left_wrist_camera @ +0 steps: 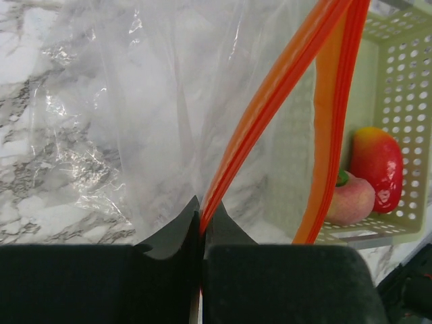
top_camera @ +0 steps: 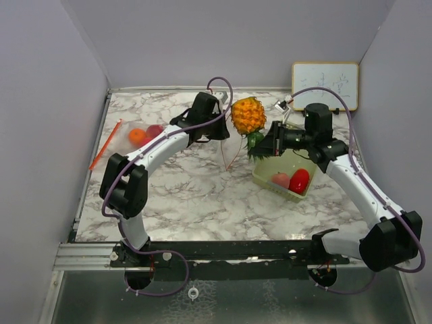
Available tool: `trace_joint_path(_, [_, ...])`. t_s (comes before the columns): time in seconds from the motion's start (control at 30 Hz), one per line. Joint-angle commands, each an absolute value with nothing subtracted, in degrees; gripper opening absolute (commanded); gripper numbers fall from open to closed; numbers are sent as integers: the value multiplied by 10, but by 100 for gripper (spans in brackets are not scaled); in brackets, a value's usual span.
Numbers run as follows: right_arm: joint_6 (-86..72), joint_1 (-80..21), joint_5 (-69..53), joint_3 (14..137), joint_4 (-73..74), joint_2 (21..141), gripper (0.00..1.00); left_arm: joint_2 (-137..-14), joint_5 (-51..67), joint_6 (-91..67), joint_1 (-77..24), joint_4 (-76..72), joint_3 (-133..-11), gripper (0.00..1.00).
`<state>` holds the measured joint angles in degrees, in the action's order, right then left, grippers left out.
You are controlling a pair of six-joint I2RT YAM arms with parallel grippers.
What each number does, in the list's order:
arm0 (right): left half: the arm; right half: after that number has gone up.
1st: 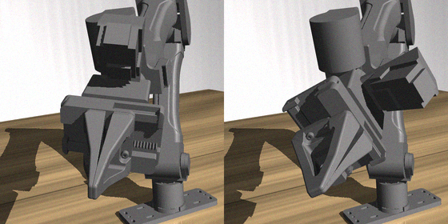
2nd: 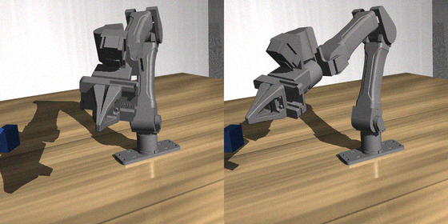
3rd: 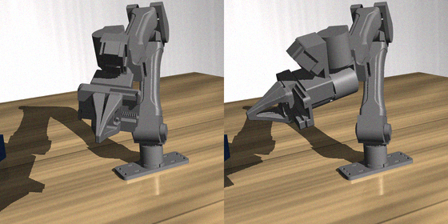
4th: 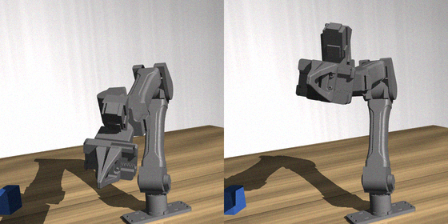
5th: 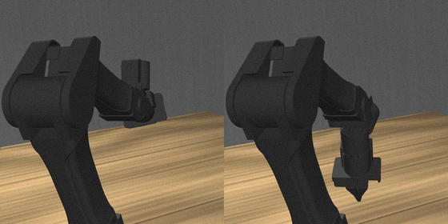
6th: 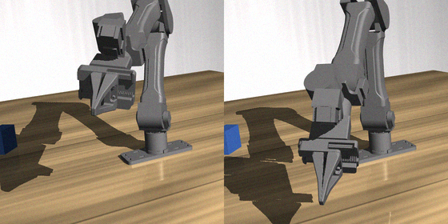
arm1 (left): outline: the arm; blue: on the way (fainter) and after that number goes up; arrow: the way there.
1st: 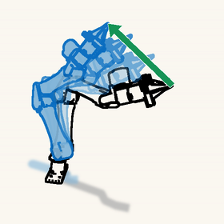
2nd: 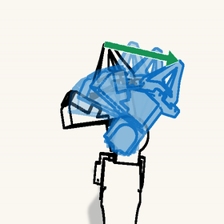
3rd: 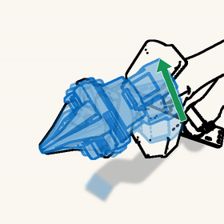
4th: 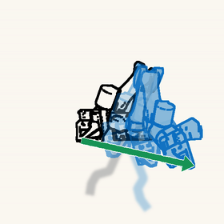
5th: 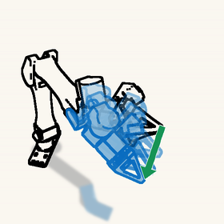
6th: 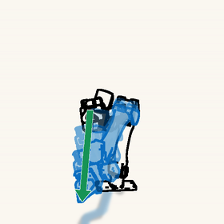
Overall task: Place the food in the zip-top bag and seal the zipper
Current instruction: Place the fake fruit in the zipper food storage bag.
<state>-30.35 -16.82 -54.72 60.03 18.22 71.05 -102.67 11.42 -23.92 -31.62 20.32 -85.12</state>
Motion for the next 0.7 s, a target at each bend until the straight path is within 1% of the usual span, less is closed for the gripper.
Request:
trace_joint_path(0.0, [-330, -172, -617, 592, 67, 733, 2, -999, 178, -334, -298, 108, -823, 0])
trace_joint_path(0.13, [-325, -173, -624, 569, 54, 755, 2, -997, 198, -365, -288, 79, -816, 0])
trace_joint_path(0.37, [-269, -178, -613, 566, 94, 804, 2, -1005, 234, -405, -275, 56, -827, 0])
trace_joint_path(0.57, [-232, -178, -510, 602, 170, 854, 2, -1019, 279, -433, -275, 36, -834, 0])
trace_joint_path(0.6, [-223, -178, -476, 611, 194, 861, 2, -1019, 282, -435, -275, 36, -835, 0])
trace_joint_path(0.63, [-215, -178, -416, 623, 226, 868, 2, -1020, 282, -431, -275, 41, -839, 0])
trace_joint_path(0.67, [-206, -178, -387, 627, 251, 871, 2, -1019, 280, -427, -275, 48, -841, 0])
